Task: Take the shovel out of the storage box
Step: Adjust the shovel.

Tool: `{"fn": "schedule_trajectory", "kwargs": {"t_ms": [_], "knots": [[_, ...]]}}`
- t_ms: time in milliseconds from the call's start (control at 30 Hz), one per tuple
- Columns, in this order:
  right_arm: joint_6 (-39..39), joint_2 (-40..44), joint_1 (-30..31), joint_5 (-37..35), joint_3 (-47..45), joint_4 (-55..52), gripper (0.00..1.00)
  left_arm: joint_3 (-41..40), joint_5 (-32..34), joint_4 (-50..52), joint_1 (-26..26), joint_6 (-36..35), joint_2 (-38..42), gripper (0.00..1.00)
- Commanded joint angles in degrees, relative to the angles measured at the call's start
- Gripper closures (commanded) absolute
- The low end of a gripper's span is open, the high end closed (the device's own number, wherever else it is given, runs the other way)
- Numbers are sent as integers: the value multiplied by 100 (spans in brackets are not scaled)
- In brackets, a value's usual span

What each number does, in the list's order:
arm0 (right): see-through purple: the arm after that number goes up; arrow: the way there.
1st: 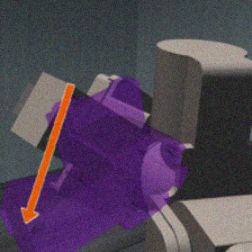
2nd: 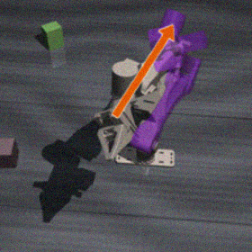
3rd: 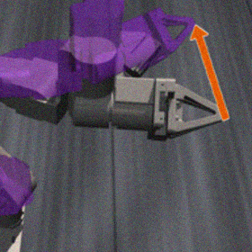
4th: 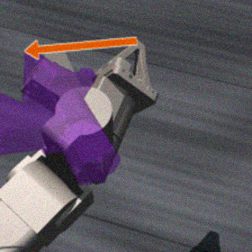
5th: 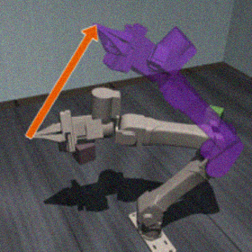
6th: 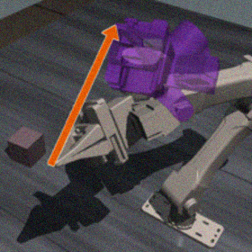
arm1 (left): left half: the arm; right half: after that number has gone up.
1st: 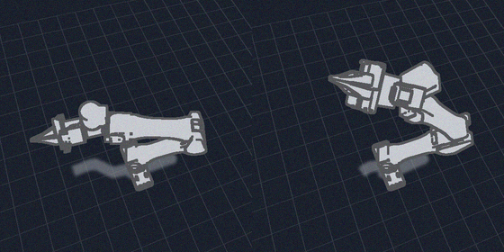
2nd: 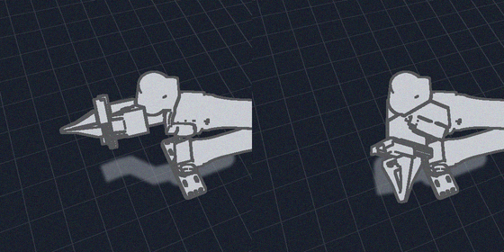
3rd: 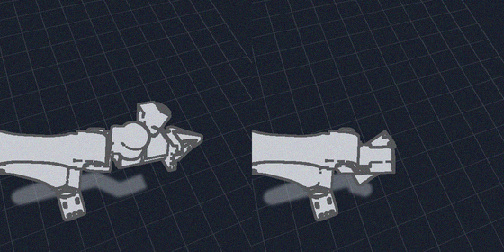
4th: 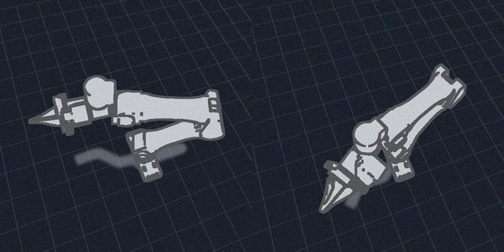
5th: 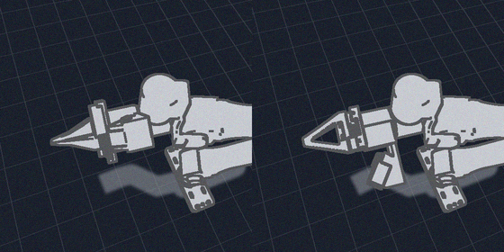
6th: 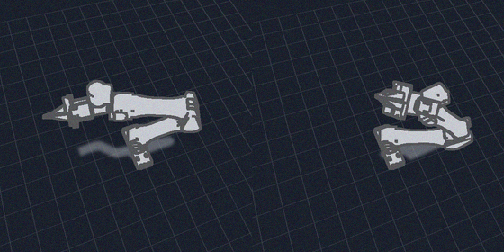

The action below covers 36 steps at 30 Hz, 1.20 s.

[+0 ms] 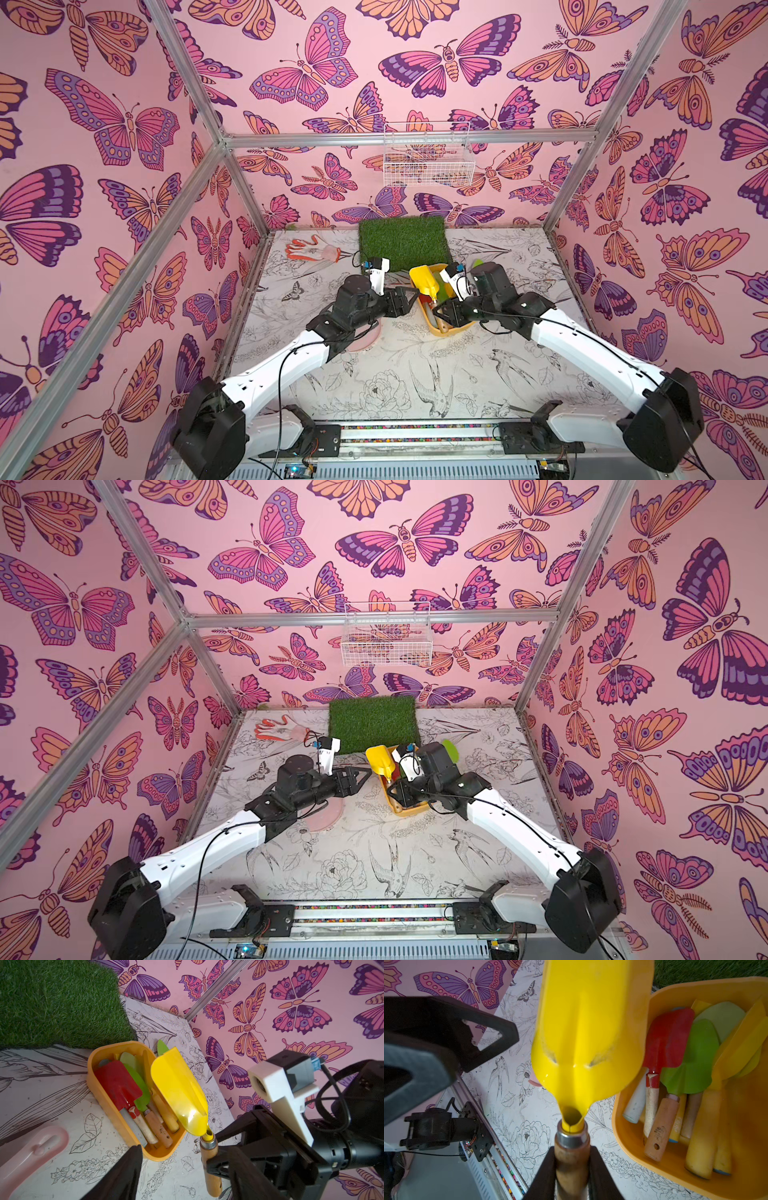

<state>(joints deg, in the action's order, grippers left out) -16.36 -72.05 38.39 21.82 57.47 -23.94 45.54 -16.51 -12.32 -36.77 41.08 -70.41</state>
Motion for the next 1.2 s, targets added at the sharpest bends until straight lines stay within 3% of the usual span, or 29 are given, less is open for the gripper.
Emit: {"fn": "schedule_trajectory", "kwargs": {"t_ms": [0,233,400,667,733,833,933,1000,1167], "knots": [[-105,180,91,203,-112,306,91,75,-166,-433,-21,520,-125,34],[-103,278,239,463,-271,593,91,201,-19,-494,-5,748,-192,35],[-136,233,276,455,-298,702,91,195,-3,-605,-10,776,-197,52],[-222,260,308,641,-363,937,91,192,34,-712,-5,779,-473,55],[-258,255,309,733,-410,1044,91,175,42,-832,-7,780,-507,60],[-311,242,313,744,-447,1102,89,150,78,-1002,2,805,-531,77],[-340,248,308,672,-456,1085,80,172,80,-1062,6,805,-547,93],[-351,263,307,621,-456,1056,64,192,61,-1065,28,805,-550,100],[-545,440,314,104,-456,863,36,235,159,-976,79,807,-535,100]]}}
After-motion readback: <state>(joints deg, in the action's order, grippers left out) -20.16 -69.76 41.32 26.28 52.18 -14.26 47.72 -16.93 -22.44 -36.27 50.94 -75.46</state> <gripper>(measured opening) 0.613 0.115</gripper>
